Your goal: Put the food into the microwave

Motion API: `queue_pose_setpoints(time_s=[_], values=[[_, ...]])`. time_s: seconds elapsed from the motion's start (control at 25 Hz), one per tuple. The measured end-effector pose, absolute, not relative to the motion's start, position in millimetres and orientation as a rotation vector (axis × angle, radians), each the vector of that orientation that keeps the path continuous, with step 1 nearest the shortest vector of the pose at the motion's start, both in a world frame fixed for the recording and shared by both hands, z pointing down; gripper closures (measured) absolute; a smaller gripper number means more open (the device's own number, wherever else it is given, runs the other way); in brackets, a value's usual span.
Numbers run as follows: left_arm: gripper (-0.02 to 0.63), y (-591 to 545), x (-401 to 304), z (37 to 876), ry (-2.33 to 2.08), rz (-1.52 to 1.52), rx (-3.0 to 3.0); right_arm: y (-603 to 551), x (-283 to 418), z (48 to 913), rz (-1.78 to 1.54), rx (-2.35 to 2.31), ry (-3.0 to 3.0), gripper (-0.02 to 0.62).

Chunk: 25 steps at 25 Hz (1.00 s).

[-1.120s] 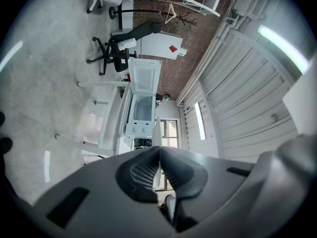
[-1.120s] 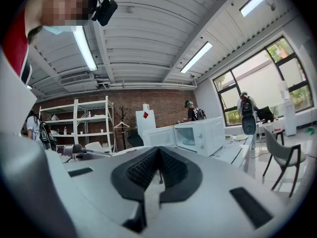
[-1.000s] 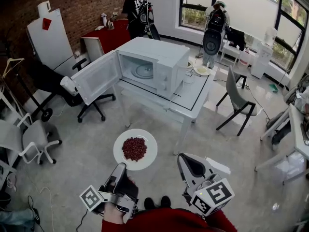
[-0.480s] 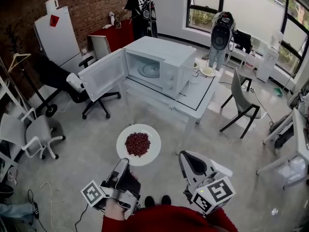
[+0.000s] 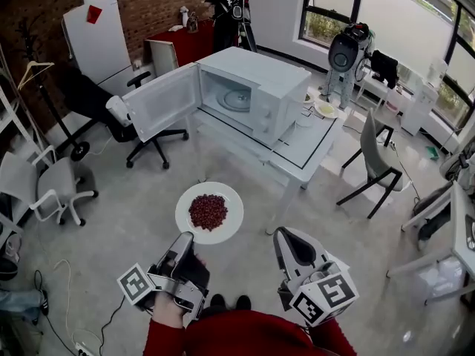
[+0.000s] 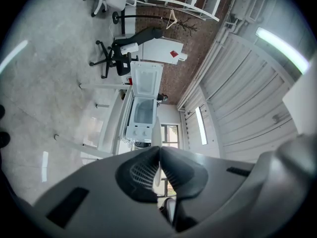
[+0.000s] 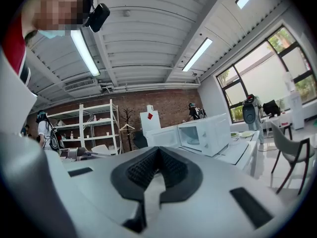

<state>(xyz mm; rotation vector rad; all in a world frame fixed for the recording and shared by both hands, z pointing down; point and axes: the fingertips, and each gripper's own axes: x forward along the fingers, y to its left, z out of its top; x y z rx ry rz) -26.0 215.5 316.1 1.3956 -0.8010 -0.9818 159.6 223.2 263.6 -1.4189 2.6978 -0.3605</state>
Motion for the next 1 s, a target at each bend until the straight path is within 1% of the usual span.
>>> queue_pose_setpoints(time_s=[0.32, 0.6, 1.0], values=[[0.586, 195.7, -23.4, 309.4, -0.856, -1.016, 1.406, 205.9, 174.7, 265.5, -0.317, -1.432, 2.741, 0.581], [0.587, 172.5, -28.5, 302.1, -0.865, -1.018, 1.411, 181.5, 176.2, 264.1, -0.354, -1.458, 2.717, 0.581], [0.586, 89.6, -51.8, 310.4, -0.812, -0.995, 1.395, 105.6, 147.3, 269.9, -0.386, -1.529, 2.716, 0.581]])
